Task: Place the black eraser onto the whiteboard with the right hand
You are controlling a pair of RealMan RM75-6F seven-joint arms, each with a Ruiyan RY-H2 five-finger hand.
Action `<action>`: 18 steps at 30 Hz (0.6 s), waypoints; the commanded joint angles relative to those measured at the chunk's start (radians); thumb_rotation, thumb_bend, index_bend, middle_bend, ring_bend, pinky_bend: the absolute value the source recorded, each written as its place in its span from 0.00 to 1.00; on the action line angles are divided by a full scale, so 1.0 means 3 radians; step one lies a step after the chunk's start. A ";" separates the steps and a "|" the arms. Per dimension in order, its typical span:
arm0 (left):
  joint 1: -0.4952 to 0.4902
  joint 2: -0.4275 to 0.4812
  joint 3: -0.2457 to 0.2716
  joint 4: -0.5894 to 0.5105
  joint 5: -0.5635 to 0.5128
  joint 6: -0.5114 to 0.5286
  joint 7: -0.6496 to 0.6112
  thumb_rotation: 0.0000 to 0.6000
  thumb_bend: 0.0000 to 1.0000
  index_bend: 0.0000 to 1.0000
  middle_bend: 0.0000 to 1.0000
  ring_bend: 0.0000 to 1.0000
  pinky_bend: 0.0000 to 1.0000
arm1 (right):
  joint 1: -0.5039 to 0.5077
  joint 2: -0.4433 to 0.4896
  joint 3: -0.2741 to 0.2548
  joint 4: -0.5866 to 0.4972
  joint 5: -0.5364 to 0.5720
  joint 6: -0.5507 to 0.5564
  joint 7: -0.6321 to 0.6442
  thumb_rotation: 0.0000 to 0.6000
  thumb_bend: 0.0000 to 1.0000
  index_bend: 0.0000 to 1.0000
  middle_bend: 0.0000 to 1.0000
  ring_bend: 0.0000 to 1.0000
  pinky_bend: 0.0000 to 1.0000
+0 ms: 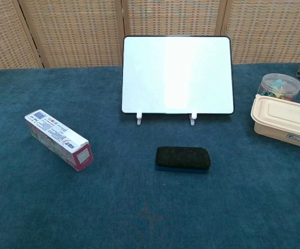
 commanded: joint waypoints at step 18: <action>-0.0009 0.0024 -0.0038 0.0009 -0.0053 -0.0019 -0.0116 1.00 0.00 0.00 0.00 0.00 0.00 | 0.0963 0.0272 -0.0049 -0.0501 -0.0450 -0.1271 0.0277 1.00 0.00 0.00 0.00 0.00 0.00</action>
